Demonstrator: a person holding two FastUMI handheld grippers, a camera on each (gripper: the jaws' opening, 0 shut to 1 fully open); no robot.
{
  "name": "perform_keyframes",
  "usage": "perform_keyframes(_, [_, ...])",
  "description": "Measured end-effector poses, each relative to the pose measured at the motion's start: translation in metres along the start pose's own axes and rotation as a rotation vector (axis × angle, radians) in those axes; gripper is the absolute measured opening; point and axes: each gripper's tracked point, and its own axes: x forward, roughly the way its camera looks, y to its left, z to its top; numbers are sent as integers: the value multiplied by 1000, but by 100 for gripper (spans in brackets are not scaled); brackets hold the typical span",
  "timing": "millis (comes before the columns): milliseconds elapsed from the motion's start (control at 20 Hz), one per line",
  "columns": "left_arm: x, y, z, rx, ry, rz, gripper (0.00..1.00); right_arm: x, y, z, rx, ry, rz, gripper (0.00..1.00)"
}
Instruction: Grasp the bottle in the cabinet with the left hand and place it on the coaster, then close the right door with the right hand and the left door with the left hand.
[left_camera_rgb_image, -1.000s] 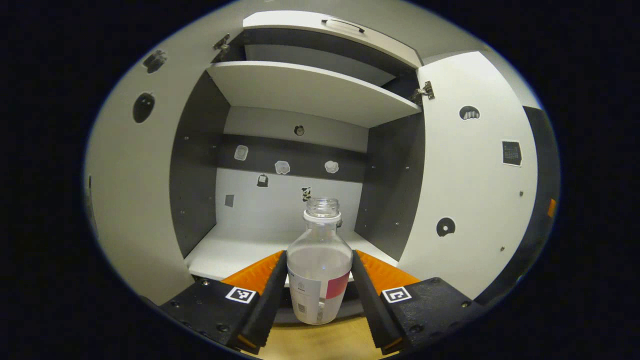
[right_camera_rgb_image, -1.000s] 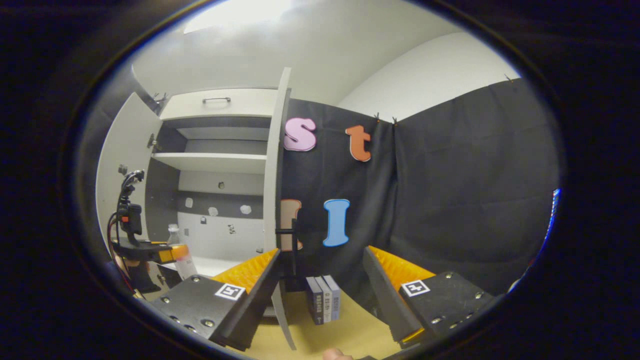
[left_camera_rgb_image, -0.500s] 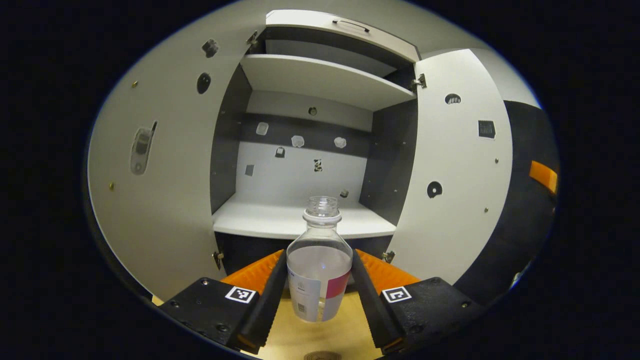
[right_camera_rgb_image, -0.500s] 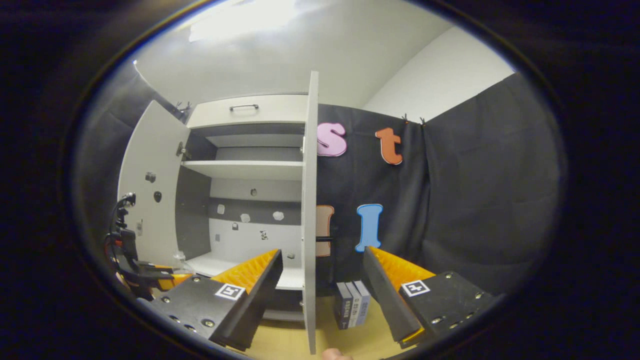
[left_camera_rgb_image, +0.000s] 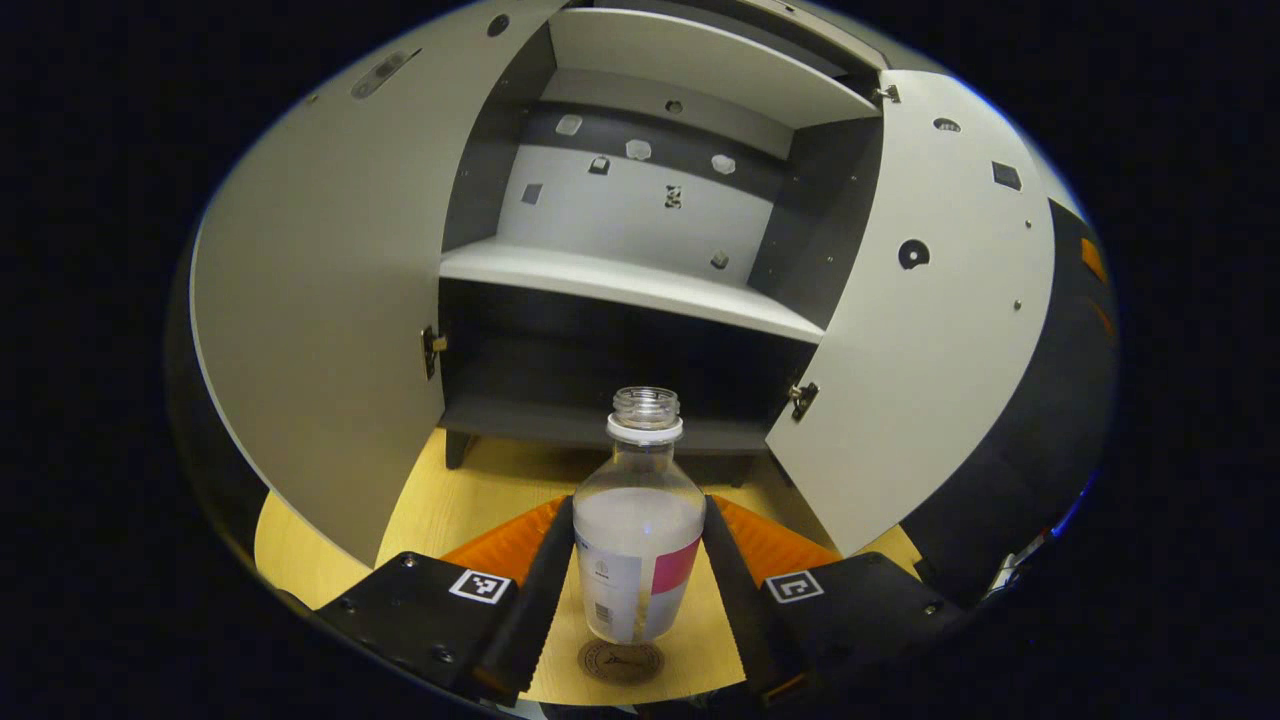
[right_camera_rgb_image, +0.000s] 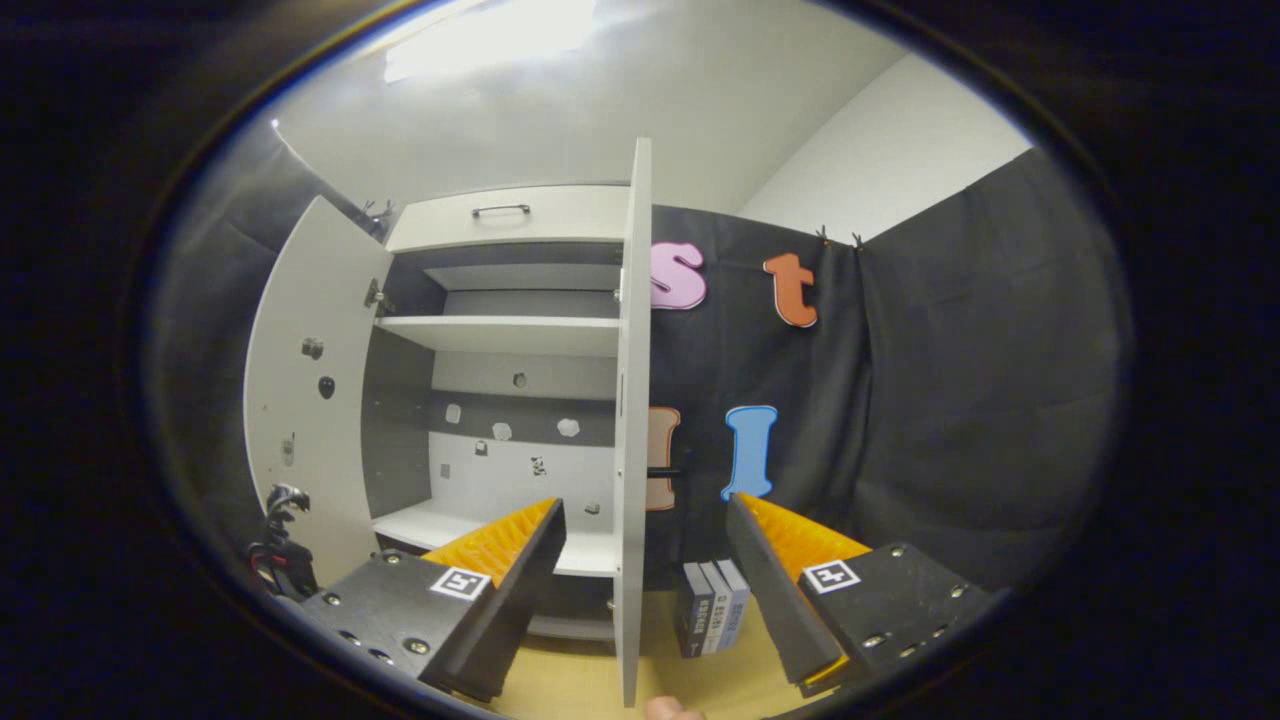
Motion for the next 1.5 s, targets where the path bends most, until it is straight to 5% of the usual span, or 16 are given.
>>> perform_keyframes(450, [10, 21, -90, -69, 185, 26, 78, -2, -7, -4, 8, 15, -16, 98])
perform_keyframes(800, [29, 21, -110, -107, 144, 47, 78, -1, -7, -6, 2, 23, -13, 98])
perform_keyframes(1500, [52, 17, -119, -13, 96, 71, 78, 3, -20, -12, -10, 32, -42, 98])
